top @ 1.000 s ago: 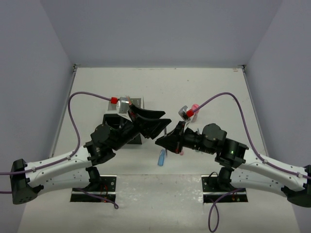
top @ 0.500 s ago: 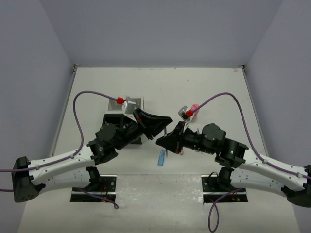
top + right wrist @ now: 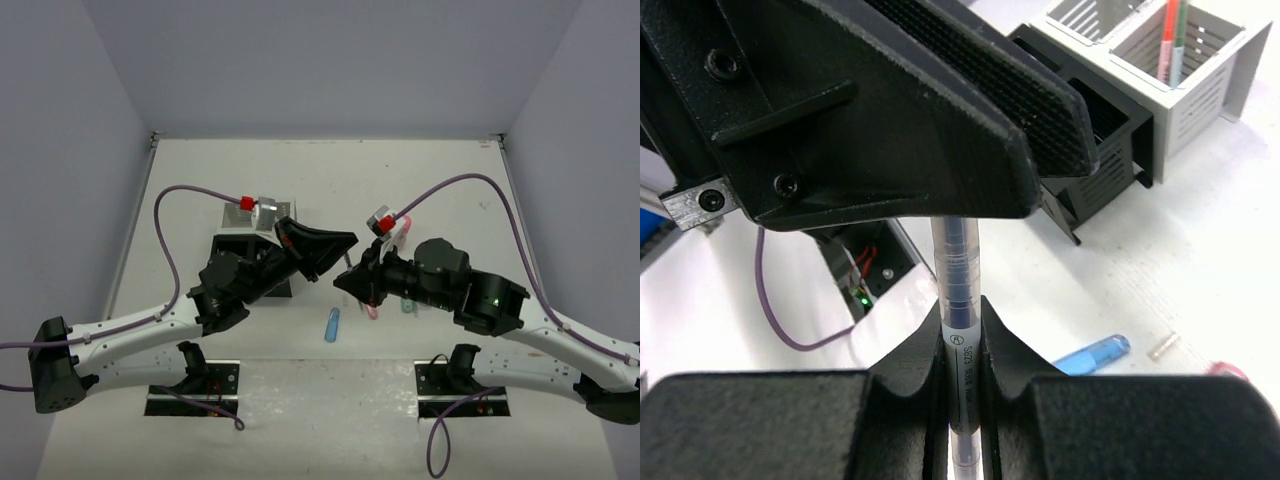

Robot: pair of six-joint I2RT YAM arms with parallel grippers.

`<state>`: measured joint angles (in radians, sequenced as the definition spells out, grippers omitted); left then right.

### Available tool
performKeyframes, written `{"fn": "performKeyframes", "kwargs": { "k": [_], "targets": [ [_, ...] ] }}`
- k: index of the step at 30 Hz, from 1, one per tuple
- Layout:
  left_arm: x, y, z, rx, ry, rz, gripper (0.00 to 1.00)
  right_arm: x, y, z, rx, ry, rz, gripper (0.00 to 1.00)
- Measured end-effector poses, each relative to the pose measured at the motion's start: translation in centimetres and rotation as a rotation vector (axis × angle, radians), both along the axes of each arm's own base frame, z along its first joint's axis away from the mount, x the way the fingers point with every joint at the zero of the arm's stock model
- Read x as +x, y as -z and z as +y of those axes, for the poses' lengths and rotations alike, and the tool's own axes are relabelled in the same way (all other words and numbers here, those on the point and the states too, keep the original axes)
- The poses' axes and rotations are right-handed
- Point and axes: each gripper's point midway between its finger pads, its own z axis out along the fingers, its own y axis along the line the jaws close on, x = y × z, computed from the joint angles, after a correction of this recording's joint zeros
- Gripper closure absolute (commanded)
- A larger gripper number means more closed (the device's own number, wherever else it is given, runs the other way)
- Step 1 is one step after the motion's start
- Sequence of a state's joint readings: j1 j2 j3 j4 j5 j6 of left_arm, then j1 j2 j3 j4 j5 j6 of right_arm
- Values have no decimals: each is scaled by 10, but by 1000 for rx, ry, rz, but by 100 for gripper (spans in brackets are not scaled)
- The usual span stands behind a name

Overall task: Sort the stationery into containers
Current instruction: Close the pen cap on the pen.

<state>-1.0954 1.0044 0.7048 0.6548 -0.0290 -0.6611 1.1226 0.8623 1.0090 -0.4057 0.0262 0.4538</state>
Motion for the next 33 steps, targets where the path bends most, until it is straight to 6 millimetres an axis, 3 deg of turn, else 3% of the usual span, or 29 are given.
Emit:
{"fn": "performKeyframes", "kwargs": {
  "k": [6, 20, 26, 30, 33],
  "targets": [
    [3, -7, 1, -33, -17, -12, 100, 6, -8, -5, -52, -21, -17, 100],
    [-1, 3, -17, -58, -73, 30, 100, 5, -3, -22, -121, -57, 26, 100],
    [1, -1, -15, -84, -92, 33, 100, 9, -12, -19, -117, -66, 18, 100],
    [1, 4, -12, -55, -119, 57, 100, 6, -4, -17, -90, -90, 13, 99],
    [1, 16, -11, 25, -153, 72, 100, 4, 8, -15, -65, -109, 8, 61]
  ]
}}
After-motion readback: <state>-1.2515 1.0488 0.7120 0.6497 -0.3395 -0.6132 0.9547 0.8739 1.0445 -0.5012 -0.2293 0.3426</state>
